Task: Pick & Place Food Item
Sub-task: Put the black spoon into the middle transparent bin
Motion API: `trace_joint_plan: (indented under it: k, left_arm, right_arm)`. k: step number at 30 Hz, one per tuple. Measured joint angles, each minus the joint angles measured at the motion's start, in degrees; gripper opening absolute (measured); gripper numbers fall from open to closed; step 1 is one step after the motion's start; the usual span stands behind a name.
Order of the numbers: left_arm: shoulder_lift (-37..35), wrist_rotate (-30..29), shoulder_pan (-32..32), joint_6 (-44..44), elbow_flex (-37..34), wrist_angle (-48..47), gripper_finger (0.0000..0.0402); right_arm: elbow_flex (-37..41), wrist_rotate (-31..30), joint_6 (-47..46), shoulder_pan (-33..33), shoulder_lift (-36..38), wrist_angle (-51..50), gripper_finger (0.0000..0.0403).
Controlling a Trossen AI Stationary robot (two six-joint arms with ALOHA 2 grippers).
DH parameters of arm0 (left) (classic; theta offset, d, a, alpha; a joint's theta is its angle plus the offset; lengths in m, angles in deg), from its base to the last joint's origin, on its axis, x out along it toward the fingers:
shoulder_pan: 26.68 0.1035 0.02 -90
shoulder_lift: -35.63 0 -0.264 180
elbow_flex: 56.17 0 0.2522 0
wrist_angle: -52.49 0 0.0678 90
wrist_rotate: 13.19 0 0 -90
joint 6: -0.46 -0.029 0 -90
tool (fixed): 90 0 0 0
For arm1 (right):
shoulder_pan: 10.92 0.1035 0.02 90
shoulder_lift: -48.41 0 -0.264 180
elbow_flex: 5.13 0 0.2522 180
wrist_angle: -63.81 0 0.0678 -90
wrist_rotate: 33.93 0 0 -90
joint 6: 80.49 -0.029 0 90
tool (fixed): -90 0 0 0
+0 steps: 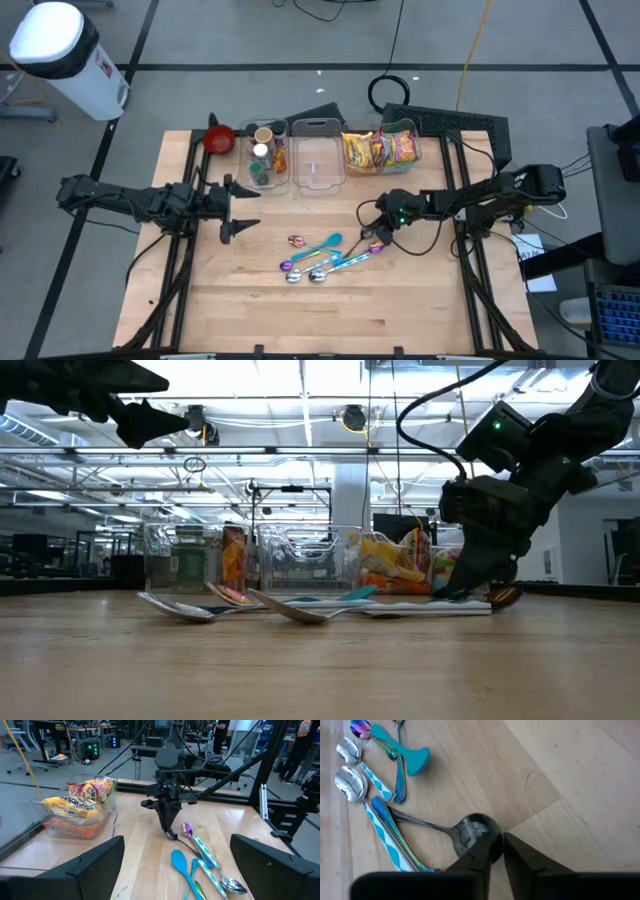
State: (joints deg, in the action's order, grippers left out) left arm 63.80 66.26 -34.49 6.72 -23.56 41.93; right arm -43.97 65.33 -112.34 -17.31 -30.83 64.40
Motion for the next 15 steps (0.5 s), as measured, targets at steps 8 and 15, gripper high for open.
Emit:
trace_joint_plan:
  k: [8,15]
  left_arm:
    - [0.0,0.0,0.0,0.0,0.0,0.0,0.0367]
    - [0.0,0.0,0.0,0.0,0.0,0.0,0.0367]
  right_arm:
    - [0.0,0.1,2.5,-2.0,0.8,1.9,0.0008]
    - [0.0,-2.5,5.7,-2.6,6.5,2.0,0.0002]
